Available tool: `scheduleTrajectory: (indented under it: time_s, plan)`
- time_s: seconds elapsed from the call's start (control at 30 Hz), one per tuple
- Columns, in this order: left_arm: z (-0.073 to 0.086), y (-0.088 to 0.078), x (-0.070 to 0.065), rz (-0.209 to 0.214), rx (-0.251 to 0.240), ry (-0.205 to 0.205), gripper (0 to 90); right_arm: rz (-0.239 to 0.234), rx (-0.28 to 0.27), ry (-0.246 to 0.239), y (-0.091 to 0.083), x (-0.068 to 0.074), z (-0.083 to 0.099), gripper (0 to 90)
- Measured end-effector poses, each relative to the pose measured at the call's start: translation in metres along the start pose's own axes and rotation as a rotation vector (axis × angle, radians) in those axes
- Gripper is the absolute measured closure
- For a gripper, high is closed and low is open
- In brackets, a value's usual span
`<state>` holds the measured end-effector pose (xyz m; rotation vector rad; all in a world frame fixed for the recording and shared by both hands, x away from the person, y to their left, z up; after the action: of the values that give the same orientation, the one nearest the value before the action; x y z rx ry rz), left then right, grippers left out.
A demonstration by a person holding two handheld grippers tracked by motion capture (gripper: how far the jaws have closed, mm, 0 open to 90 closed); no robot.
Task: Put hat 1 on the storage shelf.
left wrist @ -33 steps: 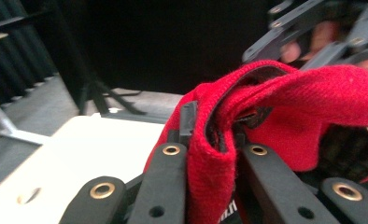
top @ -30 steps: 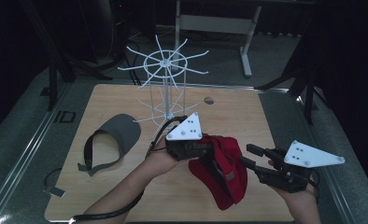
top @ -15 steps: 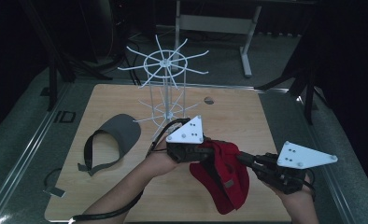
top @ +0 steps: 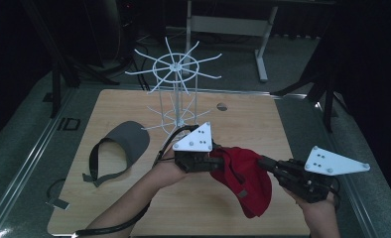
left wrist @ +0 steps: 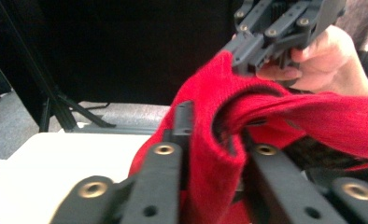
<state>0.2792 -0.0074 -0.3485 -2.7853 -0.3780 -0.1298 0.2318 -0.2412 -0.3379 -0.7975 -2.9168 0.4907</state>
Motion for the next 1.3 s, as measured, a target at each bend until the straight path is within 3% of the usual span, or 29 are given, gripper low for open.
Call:
scheduleTrajectory:
  time_s: [0.13, 0.37, 0.63, 1.03, 1.17, 1.3]
  plan:
    - [0.002, -0.002, 0.0, -0.004, 0.011, -0.011, 60.6, 0.003, -0.015, 0.006, -0.004, -0.002, -0.002, 88.7]
    - [0.011, -0.007, -0.004, -0.023, 0.028, -0.005, 54.8, 0.039, -0.015, 0.008, -0.011, -0.005, -0.004, 88.8]
    - [0.015, -0.019, -0.007, -0.045, 0.015, -0.004, 50.7, 0.046, -0.006, 0.009, -0.012, -0.007, -0.003, 88.8]
    - [0.023, -0.038, -0.006, -0.111, 0.0, -0.019, 48.5, 0.043, -0.022, 0.017, -0.013, -0.007, -0.007, 88.8]
    - [0.03, -0.045, 0.0, -0.135, -0.011, -0.067, 48.9, 0.063, -0.038, 0.022, -0.021, -0.01, -0.009, 88.8]
    - [0.037, -0.049, 0.001, -0.155, -0.004, -0.073, 48.9, 0.086, -0.051, 0.03, -0.025, -0.014, -0.013, 88.7]
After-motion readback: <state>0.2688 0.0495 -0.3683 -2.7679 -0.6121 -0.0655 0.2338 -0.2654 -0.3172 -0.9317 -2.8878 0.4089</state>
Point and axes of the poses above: each handheld gripper's, and its own axes: y roughly forward along the jaws, z roughly out of its underside, x roughly to its left, the point moved 3 cm from there along y, roughly forward along the jaws, and after that the axes turned 4 degrees about -z, right-handed, at the moved point
